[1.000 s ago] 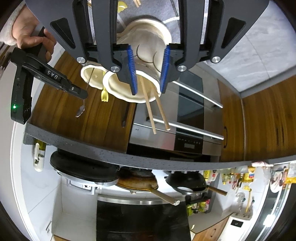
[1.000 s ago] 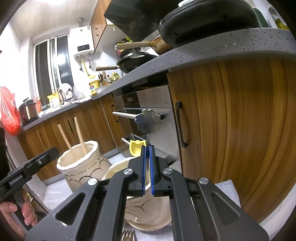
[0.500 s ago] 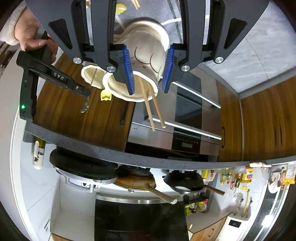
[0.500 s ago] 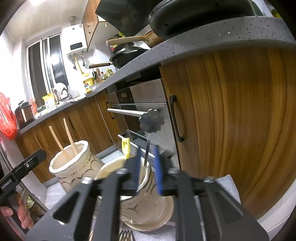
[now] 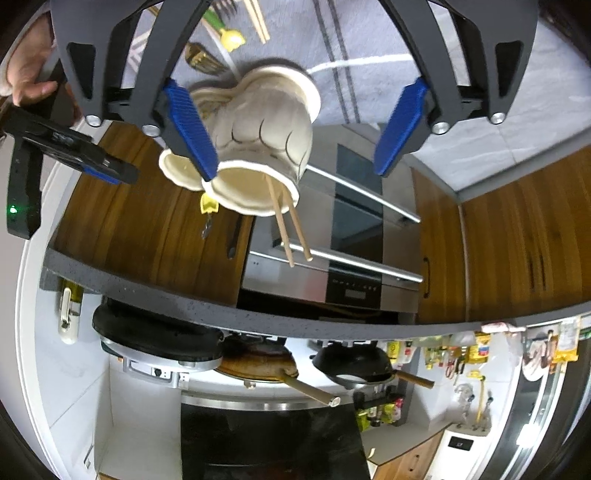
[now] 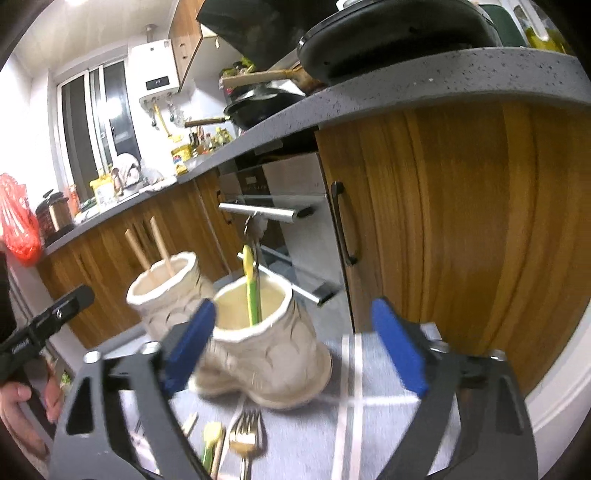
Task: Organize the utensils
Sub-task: 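Open both tools to drop the silver spoon and chopstick into the holder, then withdraw both open tools back over the utensils on the cloth, then grasp the gold fork with the right tool while the left grasps a chopstick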
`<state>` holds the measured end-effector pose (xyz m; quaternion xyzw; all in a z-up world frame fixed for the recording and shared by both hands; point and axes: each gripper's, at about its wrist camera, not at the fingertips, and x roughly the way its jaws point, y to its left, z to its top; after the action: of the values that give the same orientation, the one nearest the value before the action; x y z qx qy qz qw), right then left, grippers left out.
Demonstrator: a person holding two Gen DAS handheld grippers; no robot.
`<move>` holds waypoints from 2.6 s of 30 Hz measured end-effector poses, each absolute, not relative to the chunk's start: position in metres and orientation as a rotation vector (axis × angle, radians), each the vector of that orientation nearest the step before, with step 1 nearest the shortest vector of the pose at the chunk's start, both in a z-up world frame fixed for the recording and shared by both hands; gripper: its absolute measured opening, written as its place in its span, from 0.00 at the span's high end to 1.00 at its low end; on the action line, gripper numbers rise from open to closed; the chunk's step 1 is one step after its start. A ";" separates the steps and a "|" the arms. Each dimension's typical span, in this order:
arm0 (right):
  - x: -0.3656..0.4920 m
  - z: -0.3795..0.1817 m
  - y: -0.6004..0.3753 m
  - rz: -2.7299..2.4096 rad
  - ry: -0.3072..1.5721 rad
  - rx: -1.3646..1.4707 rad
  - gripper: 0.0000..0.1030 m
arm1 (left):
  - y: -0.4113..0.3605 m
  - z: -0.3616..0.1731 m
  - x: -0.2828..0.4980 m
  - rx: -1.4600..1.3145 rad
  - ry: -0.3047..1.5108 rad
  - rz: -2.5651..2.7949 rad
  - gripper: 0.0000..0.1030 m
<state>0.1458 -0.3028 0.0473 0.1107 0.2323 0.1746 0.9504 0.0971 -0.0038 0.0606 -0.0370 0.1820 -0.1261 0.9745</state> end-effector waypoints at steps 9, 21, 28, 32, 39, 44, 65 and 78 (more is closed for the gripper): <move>0.106 0.028 -0.315 0.297 0.576 0.132 0.05 | -0.015 0.047 0.072 0.037 0.499 -0.209 0.06; 0.072 0.008 -0.314 0.298 0.711 0.070 0.05 | -0.020 -0.007 0.044 0.102 0.798 -0.194 0.05; 0.059 0.004 -0.300 0.332 0.733 -0.003 0.05 | -0.024 -0.032 0.036 0.120 0.930 -0.192 0.07; 0.057 0.000 -0.298 0.343 0.747 -0.012 0.05 | -0.028 -0.037 0.032 0.126 0.972 -0.199 0.16; 0.056 -0.004 -0.302 0.345 0.758 -0.008 0.05 | -0.047 -0.051 0.024 0.179 1.043 -0.254 0.48; 0.057 -0.008 -0.303 0.350 0.769 -0.013 0.05 | -0.059 -0.054 0.021 0.216 1.064 -0.289 0.63; 0.098 -0.038 -0.227 0.458 0.975 -0.152 0.68 | -0.045 -0.053 0.026 0.282 1.061 -0.297 0.95; 0.111 -0.043 -0.211 0.439 0.969 -0.132 0.95 | -0.044 -0.053 0.026 0.269 1.052 -0.304 0.95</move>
<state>0.1110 -0.2112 -0.0429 -0.0631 0.4615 0.2093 0.8598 0.0261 -0.0444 -0.0529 0.1276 0.4987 -0.1443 0.8451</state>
